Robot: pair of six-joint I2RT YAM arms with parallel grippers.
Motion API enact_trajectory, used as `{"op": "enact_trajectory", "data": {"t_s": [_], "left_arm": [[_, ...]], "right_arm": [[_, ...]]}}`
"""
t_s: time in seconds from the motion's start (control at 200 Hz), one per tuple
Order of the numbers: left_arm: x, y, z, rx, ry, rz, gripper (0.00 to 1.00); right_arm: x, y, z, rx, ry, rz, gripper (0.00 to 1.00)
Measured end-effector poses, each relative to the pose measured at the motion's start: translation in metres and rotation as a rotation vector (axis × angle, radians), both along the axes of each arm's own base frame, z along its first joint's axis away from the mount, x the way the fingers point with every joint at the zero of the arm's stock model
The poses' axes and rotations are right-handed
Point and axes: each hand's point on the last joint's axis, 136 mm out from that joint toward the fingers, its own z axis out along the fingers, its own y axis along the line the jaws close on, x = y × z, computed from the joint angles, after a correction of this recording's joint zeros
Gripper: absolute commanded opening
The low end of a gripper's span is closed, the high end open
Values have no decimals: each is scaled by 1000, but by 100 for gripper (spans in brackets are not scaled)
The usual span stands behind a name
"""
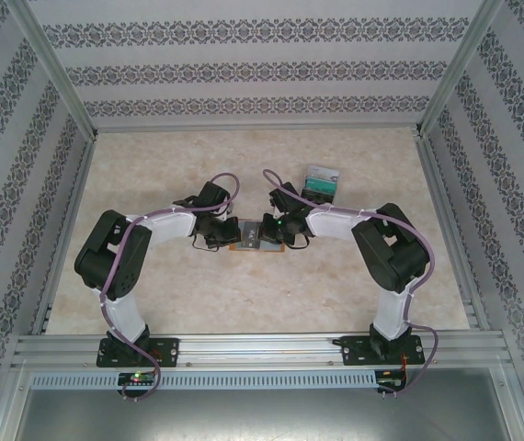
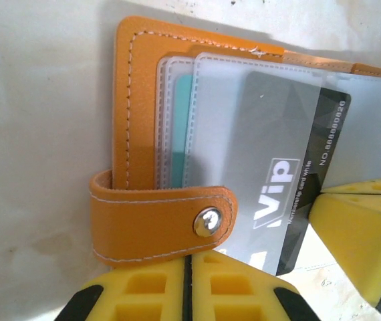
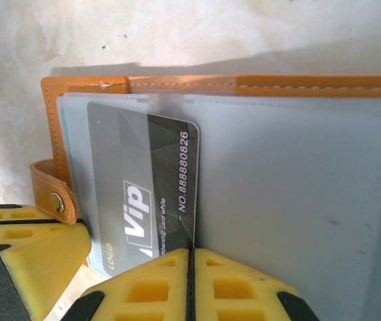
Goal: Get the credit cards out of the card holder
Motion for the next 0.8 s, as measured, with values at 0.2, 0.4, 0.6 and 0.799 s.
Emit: {"op": "enact_trajectory", "data": {"t_s": [0.2, 0.4, 0.6, 0.799], "left_arm": [[0, 0, 0, -1, 2, 4, 0], [0, 0, 0, -2, 4, 6, 0], [0, 0, 0, -2, 4, 6, 0], [0, 0, 0, -2, 4, 6, 0]], "right_arm": [[0, 0, 1, 1, -1, -1, 15], [3, 6, 5, 35, -19, 6, 22], [6, 11, 2, 59, -13, 0, 20], [7, 14, 0, 72, -12, 1, 9]]}}
